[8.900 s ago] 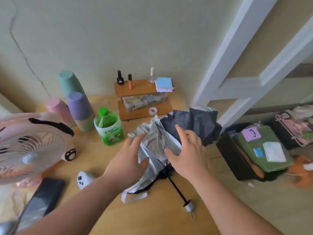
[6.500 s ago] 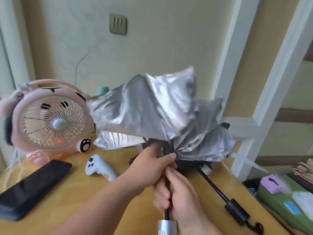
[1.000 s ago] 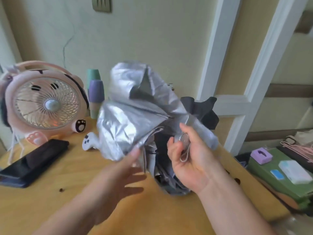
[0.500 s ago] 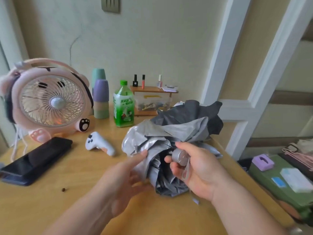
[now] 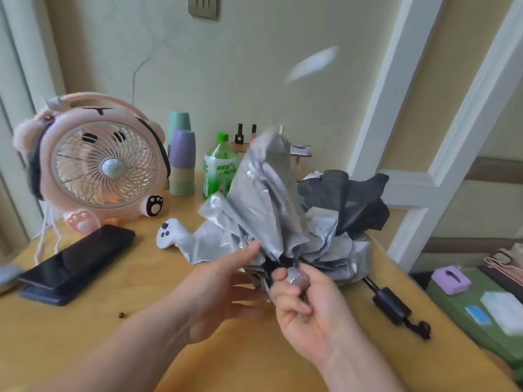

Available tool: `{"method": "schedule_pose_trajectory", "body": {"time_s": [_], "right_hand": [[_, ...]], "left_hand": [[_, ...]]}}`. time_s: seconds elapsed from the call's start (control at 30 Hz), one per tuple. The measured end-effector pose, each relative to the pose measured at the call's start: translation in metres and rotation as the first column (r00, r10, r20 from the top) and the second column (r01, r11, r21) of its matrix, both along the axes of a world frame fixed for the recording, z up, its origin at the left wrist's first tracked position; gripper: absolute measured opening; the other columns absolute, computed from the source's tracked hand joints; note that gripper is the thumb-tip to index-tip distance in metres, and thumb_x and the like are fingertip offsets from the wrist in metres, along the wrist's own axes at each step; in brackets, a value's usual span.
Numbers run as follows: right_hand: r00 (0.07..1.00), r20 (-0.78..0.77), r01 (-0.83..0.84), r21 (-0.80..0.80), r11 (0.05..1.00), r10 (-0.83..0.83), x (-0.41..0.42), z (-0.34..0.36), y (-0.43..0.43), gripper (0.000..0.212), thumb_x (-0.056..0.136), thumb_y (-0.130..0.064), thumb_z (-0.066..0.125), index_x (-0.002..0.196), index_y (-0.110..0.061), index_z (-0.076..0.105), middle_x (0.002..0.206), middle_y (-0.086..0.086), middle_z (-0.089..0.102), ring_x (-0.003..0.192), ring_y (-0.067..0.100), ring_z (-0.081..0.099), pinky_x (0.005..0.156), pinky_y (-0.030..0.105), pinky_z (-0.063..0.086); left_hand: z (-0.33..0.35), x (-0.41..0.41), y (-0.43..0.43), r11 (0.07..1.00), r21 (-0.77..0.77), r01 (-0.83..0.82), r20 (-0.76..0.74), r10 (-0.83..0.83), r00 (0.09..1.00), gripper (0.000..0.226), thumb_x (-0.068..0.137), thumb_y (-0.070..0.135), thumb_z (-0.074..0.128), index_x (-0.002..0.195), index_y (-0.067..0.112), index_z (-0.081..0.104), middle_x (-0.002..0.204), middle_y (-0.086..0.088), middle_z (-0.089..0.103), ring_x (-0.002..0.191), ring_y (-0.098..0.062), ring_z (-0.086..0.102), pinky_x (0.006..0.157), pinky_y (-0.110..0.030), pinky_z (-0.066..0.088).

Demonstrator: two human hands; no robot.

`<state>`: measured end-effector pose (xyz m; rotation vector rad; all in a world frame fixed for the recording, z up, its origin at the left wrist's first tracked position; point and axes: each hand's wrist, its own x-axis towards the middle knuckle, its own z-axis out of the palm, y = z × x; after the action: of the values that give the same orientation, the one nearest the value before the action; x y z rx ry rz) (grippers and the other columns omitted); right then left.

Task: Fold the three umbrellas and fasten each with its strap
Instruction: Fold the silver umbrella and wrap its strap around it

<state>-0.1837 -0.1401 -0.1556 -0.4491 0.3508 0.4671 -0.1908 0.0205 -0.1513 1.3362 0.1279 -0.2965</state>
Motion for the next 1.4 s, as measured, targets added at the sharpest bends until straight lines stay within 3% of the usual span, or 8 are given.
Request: {"method": "schedule_pose_trajectory", "body": {"time_s": [0.1,0.37,0.57,0.7,0.83,1.0,1.2,1.4], "right_hand": [[0.999,0.014,-0.038,-0.103,0.994,0.04,-0.005,-0.007,0.01,0.023,0.094,-0.022,0.061,0.085,-0.001,0.057,0.073,0.012,0.054,0.044,0.013,0.044,0.026,0.015,0.024],[0.973,0.202,-0.159,0.239,0.958,0.111,-0.014,-0.035,0.029,0.068,0.034,0.011,0.098,0.096,0.013,0.07,0.084,0.019,0.062,0.057,0.027,0.06,0.024,0.023,0.033],[0.967,0.249,0.1,-0.148,0.984,-0.06,-0.007,-0.037,0.029,0.037,0.076,-0.023,0.072,0.103,0.0,0.064,0.073,0.015,0.059,0.046,0.019,0.049,0.046,0.03,0.037],[0.898,0.371,0.337,-0.227,0.914,-0.239,-0.004,-0.036,0.023,0.04,0.081,-0.007,0.063,0.12,-0.005,0.065,0.091,0.019,0.071,0.061,0.024,0.062,0.047,0.03,0.043],[0.875,0.406,0.383,-0.248,0.89,-0.264,-0.009,-0.037,0.03,0.042,0.075,-0.005,0.062,0.116,-0.013,0.068,0.091,0.013,0.075,0.064,0.019,0.069,0.055,0.03,0.043],[0.946,0.278,0.222,-0.183,0.958,-0.167,-0.011,-0.038,0.022,0.022,0.065,-0.008,0.075,0.086,-0.005,0.073,0.073,0.016,0.07,0.052,0.026,0.065,0.037,0.027,0.04],[0.969,0.188,0.189,-0.163,0.968,-0.158,-0.007,-0.035,0.017,0.04,0.045,-0.006,0.078,0.082,-0.003,0.064,0.065,0.015,0.064,0.05,0.028,0.057,0.033,0.025,0.035],[0.968,0.21,0.085,0.237,0.968,-0.136,-0.015,-0.033,-0.009,0.065,0.013,0.012,0.093,0.069,0.001,0.064,0.062,0.002,0.042,0.032,0.012,0.038,0.02,0.02,0.022]], "left_hand": [[-0.009,-0.003,-0.005,0.995,-0.094,-0.024,-0.018,0.023,1.0,0.047,0.092,0.049,0.063,0.113,0.009,0.075,0.102,-0.013,0.075,0.097,-0.039,0.071,0.096,-0.055,0.055],[-0.025,-0.006,-0.01,0.936,-0.352,-0.014,-0.12,-0.031,0.992,0.056,0.071,0.045,0.082,0.104,0.001,0.072,0.068,-0.009,0.051,0.066,-0.024,0.058,0.07,-0.038,0.058],[-0.017,-0.019,0.014,0.936,0.208,0.285,0.001,-0.292,0.957,0.05,0.078,0.055,0.079,0.091,0.007,0.076,0.085,-0.013,0.075,0.075,-0.028,0.07,0.076,-0.044,0.058],[-0.014,-0.018,0.012,0.779,0.567,-0.268,0.337,0.078,0.938,0.049,0.067,0.072,0.076,0.077,0.025,0.071,0.069,0.003,0.072,0.066,-0.021,0.069,0.072,-0.046,0.059],[-0.005,-0.014,0.0,0.807,0.273,-0.523,0.685,0.218,0.695,0.055,0.058,0.075,0.08,0.101,0.046,0.061,0.097,0.015,0.07,0.09,-0.004,0.068,0.069,-0.027,0.057],[0.026,-0.006,0.001,0.843,-0.201,-0.498,0.537,0.52,0.664,0.012,0.096,0.022,0.065,0.108,0.02,0.066,0.094,0.004,0.077,0.081,-0.011,0.068,0.064,-0.02,0.053],[0.049,0.0,0.027,0.83,-0.186,-0.526,0.62,0.514,0.593,0.012,0.09,0.018,0.073,0.088,0.029,0.075,0.081,0.003,0.075,0.069,-0.012,0.065,0.062,-0.029,0.052],[0.038,0.021,0.044,0.838,-0.242,-0.489,0.437,0.544,0.716,0.021,0.103,0.021,0.057,0.084,0.014,0.062,0.065,-0.004,0.065,0.052,-0.019,0.057,0.046,-0.03,0.045]]}}
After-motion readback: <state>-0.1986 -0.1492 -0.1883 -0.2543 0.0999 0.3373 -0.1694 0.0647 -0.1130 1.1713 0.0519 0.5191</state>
